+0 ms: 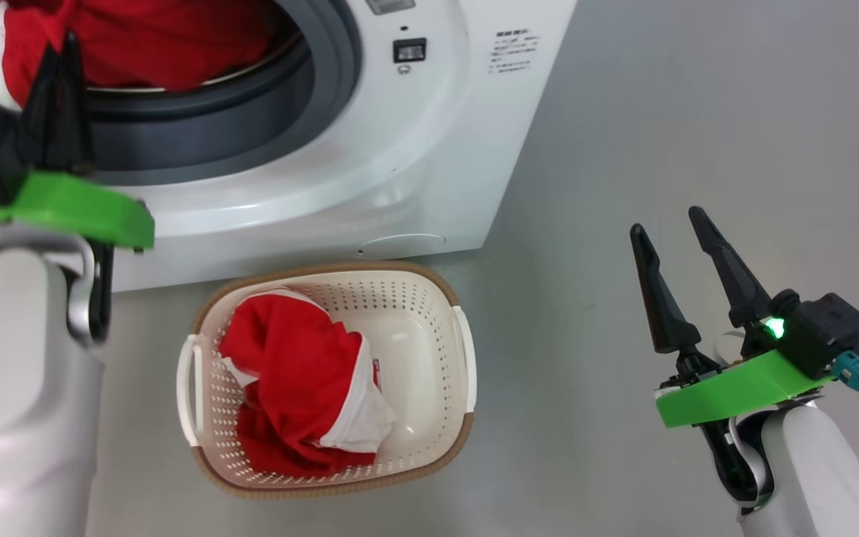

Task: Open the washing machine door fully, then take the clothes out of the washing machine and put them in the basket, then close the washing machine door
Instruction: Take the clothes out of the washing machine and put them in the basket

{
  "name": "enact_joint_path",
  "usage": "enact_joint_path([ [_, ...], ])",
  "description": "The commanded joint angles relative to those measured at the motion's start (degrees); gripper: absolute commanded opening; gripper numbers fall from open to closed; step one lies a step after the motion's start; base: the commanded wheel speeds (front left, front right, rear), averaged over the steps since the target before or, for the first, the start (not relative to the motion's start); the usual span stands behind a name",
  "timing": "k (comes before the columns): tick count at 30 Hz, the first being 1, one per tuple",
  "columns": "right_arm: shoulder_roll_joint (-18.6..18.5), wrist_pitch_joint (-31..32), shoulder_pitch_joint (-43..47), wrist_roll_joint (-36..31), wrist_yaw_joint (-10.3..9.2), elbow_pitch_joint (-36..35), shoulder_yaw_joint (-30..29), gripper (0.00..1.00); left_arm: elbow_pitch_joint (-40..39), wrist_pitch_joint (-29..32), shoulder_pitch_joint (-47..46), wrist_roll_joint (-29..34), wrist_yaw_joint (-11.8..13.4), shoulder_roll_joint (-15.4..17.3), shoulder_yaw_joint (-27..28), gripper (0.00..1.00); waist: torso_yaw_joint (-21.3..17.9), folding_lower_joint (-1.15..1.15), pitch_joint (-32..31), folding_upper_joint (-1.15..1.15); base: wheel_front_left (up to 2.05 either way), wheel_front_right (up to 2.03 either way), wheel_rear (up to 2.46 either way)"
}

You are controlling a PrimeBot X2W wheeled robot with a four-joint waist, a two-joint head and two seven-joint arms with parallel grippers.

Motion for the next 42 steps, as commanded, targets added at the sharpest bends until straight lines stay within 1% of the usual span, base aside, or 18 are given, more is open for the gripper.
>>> enact_joint_path([
  [1,-0.4,-0.3,1.2,-0.8,0.09,-1.5,0.9,1.0,-4.6,-0.7,1.9,-0.5,0.0,2.2,2.0,0.0,0.8,0.0,-0.7,0.0,0.0,0.0,0.0],
  [10,-1.2,-0.3,1.9,-0.7,0.09,-1.9,0.7,1.0,-26.5,-0.7,15.0,-0.1,2.1,0.7,4.4,0.0,1.8,0.0,-1.1,0.0,0.0,0.0,0.0],
  [11,-1.3,-0.3,2.0,-0.7,0.09,-1.9,0.7,1.0,-31.0,-0.7,17.8,0.2,2.8,0.5,4.6,0.0,1.8,0.0,-1.0,0.0,0.0,0.0,0.0],
  [16,-1.4,-0.3,2.1,-0.7,0.09,-1.8,0.7,1.0,-42.3,-0.2,24.3,0.7,5.0,0.0,5.0,0.0,2.0,0.0,-0.9,0.0,0.0,0.0,0.0],
  [21,-1.3,-0.3,2.0,-0.9,0.09,-1.9,0.7,1.0,-52.2,2.4,29.2,1.7,7.0,-0.3,4.6,0.0,2.4,0.0,-0.4,0.0,0.0,0.0,0.0],
  [24,-1.3,-0.3,1.6,-0.9,0.09,-1.9,0.8,1.0,-55.4,4.1,31.6,1.6,7.1,-0.9,3.2,0.0,2.5,0.0,0.0,0.0,0.0,0.0,0.0],
  [27,-1.1,-0.3,1.2,-1.0,0.09,-1.9,1.2,1.0,-54.5,5.1,34.0,1.2,6.8,-1.6,1.3,0.0,2.3,0.0,0.4,0.0,0.0,0.0,0.0],
  [31,-1.0,-0.3,0.9,-1.0,0.09,-1.9,1.5,1.0,-48.8,4.5,36.2,0.4,6.1,-2.7,-0.9,0.0,2.0,0.0,0.8,0.0,0.0,0.0,0.0],
  [36,-0.9,-0.3,0.4,-0.9,0.09,-1.7,1.8,1.0,-36.6,2.1,36.2,-0.1,5.1,-3.4,-2.3,0.0,1.4,0.0,1.4,0.0,0.0,0.0,0.0],
  [42,-0.6,-0.3,0.1,-0.9,0.09,-1.8,1.7,1.0,-20.0,0.1,33.1,-0.1,3.1,-3.8,-3.6,0.0,0.8,0.0,2.1,0.0,0.0,0.0,0.0],
])
